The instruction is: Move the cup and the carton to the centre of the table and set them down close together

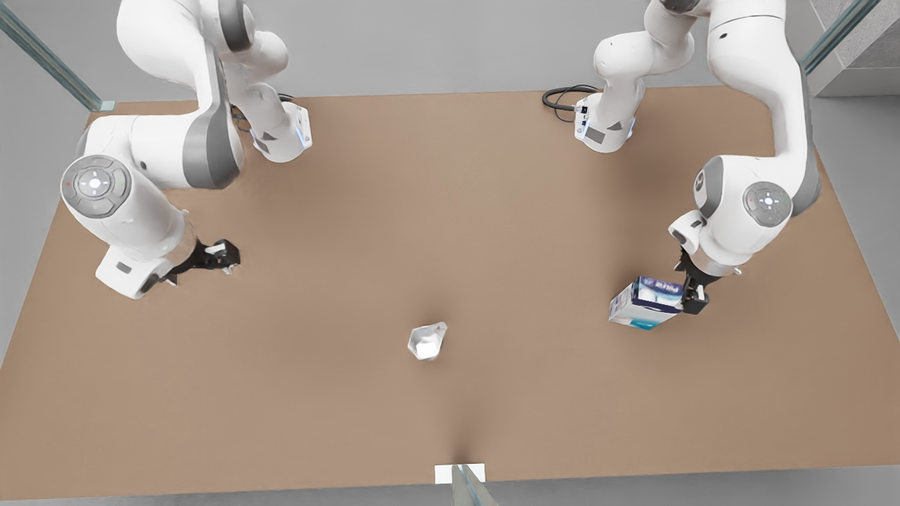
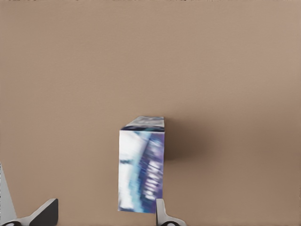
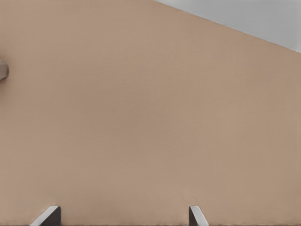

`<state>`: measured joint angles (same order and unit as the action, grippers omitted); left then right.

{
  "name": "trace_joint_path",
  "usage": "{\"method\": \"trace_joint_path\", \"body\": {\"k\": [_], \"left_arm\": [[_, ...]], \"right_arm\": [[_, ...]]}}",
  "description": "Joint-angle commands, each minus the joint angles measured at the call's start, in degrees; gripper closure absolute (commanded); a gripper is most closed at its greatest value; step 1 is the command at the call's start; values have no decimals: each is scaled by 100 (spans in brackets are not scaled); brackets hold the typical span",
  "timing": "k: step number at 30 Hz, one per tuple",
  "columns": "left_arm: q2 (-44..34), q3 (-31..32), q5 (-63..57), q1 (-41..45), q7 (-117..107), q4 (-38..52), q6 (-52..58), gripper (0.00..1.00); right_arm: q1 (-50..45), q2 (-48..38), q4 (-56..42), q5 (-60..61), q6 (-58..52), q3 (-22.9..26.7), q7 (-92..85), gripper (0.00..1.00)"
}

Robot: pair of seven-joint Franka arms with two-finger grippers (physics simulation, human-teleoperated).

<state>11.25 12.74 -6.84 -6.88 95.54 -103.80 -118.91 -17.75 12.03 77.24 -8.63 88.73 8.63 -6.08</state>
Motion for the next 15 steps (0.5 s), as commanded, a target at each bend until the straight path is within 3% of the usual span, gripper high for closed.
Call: {"method": "trace_joint_path", "body": {"k": [1,4,15], "left_arm": [[0,0,-19,12,0,0,0,0],[9,0,-28,20,0,-194,-185,0],[167,-8,-98,-24,-18,-449,-475,0]], "right_arm": [[324,-279,361,-69,171,-344,238,0],[1353,-552,889,-95,408,-1127,318,0],[1335,-227,819,-34,417,-1110,379,0]]}}
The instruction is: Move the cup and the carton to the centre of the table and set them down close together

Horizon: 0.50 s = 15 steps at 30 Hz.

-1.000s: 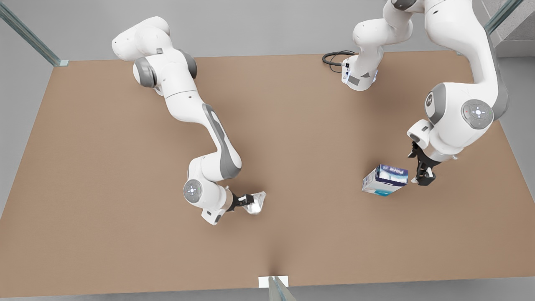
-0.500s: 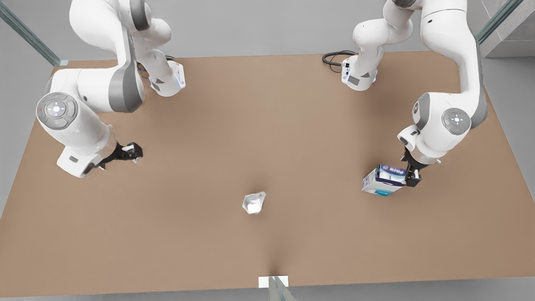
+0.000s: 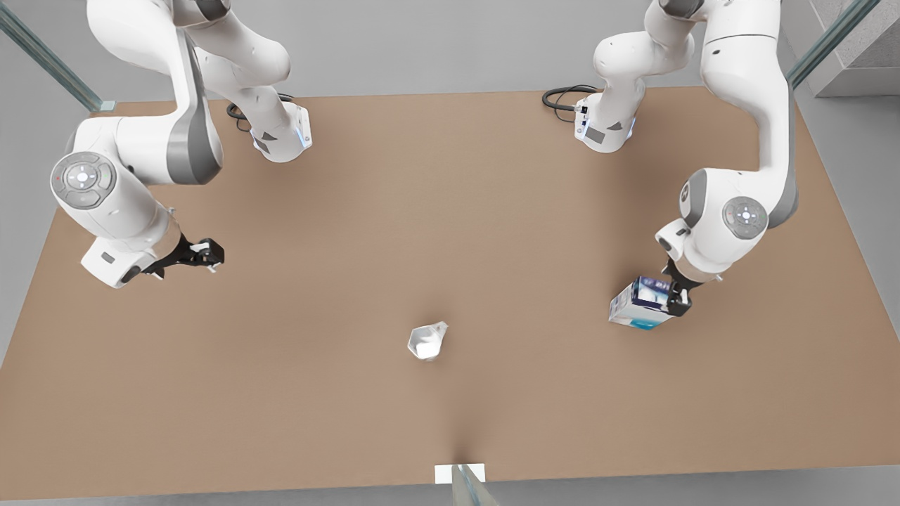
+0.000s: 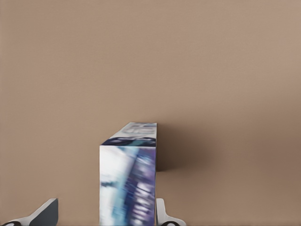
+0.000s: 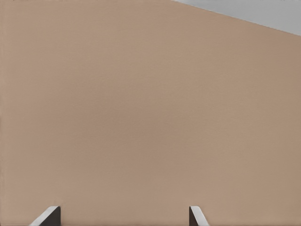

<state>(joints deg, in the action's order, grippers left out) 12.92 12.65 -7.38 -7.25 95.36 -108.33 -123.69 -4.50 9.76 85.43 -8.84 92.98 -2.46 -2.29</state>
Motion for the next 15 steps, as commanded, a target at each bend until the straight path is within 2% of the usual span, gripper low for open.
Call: {"method": "trace_joint_path", "body": {"k": [1,15], "left_arm": [[0,0,-70,-13,0,-39,2,0],[413,-9,-193,-22,-62,-496,-718,0]], "right_arm": [[28,0,-9,5,1,0,0,0],[72,52,-9,14,27,9,0,0]]}}
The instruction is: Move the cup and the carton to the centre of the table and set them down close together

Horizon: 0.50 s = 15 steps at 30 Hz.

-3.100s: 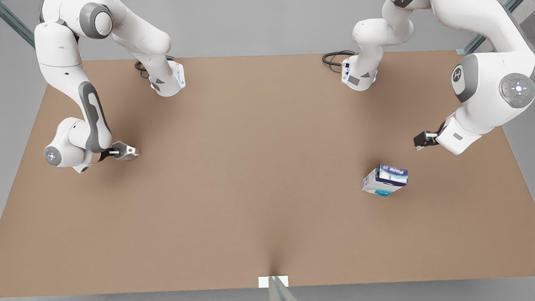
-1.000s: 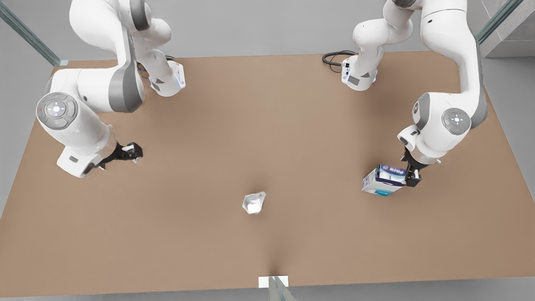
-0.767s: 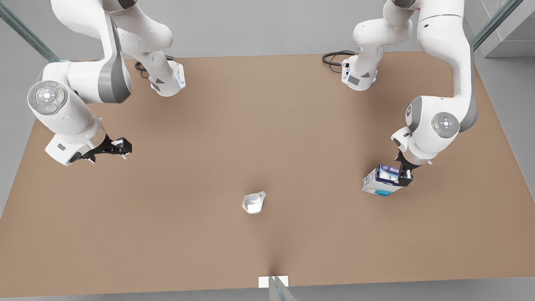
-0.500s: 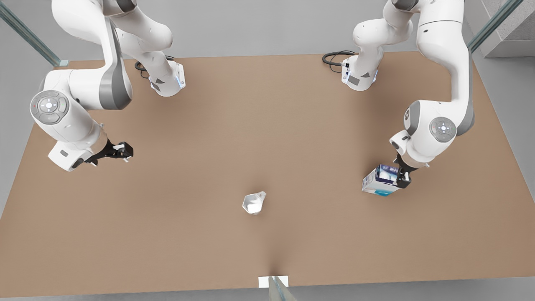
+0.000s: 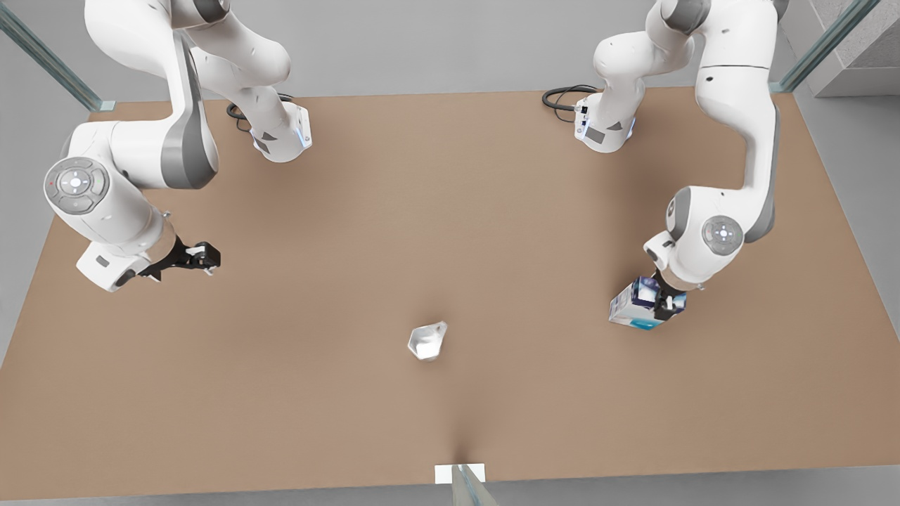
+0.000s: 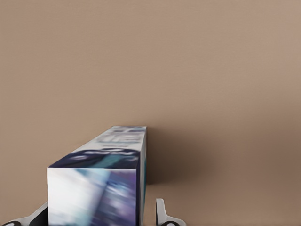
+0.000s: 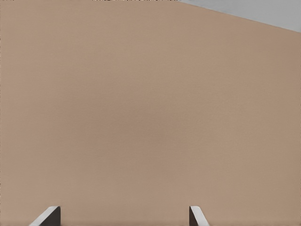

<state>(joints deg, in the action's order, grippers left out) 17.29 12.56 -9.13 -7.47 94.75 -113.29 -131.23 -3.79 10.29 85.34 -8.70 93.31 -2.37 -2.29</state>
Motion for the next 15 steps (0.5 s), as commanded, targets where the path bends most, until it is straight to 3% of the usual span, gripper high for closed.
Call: {"method": "trace_joint_path", "body": {"k": [1,2,3,4,15], "left_arm": [[11,-8,-28,0,0,0,-8,1],[2,0,-63,0,0,0,-35,16],[2,0,-63,17,0,0,-43,43],[2,0,-63,17,0,0,-43,48],[-191,0,-63,44,9,0,159,53]], "right_arm": [[1,0,0,0,3,0,0,0],[1,0,0,0,3,0,0,0],[1,0,0,0,-6,0,0,0],[1,0,0,0,3,0,0,0],[1,0,-9,0,-6,0,0,0]]}}
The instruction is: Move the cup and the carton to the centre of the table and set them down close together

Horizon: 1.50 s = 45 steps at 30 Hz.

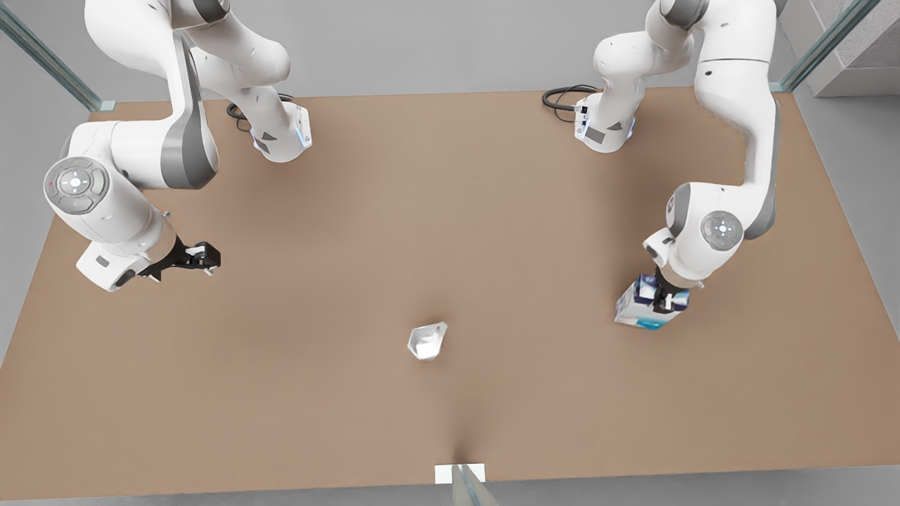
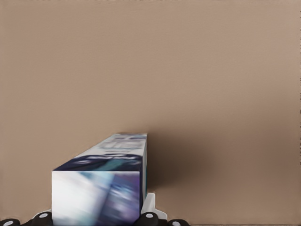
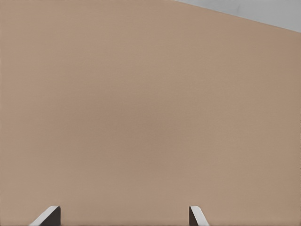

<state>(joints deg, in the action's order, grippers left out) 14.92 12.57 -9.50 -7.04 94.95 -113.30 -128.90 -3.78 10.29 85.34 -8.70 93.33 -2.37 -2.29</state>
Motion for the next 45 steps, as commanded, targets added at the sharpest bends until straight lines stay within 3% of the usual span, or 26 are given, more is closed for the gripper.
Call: {"method": "trace_joint_path", "body": {"k": [1,5,8,10,13,18,21,25,30,32,42,43,44,45], "left_arm": [[-15,0,-26,1,6,1,40,53],[-534,26,44,115,-90,80,708,53],[-560,70,194,686,-741,879,1842,53],[-499,61,264,1249,-1250,1117,1965,53],[-341,61,387,2005,-1901,1302,2080,53],[600,8,572,3446,-2657,2286,2115,52],[741,0,836,3912,-3299,2479,2115,52],[1136,-932,1258,4730,-3527,2928,2088,52],[1435,-967,1372,5151,-4573,3261,2009,52],[1576,-1890,1829,5968,-4591,3411,2009,52],[2024,-1952,1846,6162,-4608,3490,1579,51],[2077,-2022,1846,6232,-4608,3481,1465,44],[2129,-2101,1855,6312,-4626,3490,1464,9],[2129,-2101,1855,6338,-4617,3490,1456,0]], "right_arm": [[0,0,0,0,1,0,0,0],[0,0,-8,0,1,0,0,0],[0,0,-8,0,1,0,0,0],[0,0,-8,0,1,0,0,0],[-9,0,-8,0,1,0,0,0],[0,0,-8,0,1,0,0,0],[-9,8,-8,0,45,0,0,0],[0,8,-8,0,45,0,0,0],[0,17,-8,0,45,0,0,0],[0,17,-8,0,45,0,0,0],[-9,17,-17,0,80,0,0,0],[-9,17,-17,0,80,0,0,0],[-9,17,-17,0,80,0,0,0],[-9,26,-17,0,80,0,0,0]]}}
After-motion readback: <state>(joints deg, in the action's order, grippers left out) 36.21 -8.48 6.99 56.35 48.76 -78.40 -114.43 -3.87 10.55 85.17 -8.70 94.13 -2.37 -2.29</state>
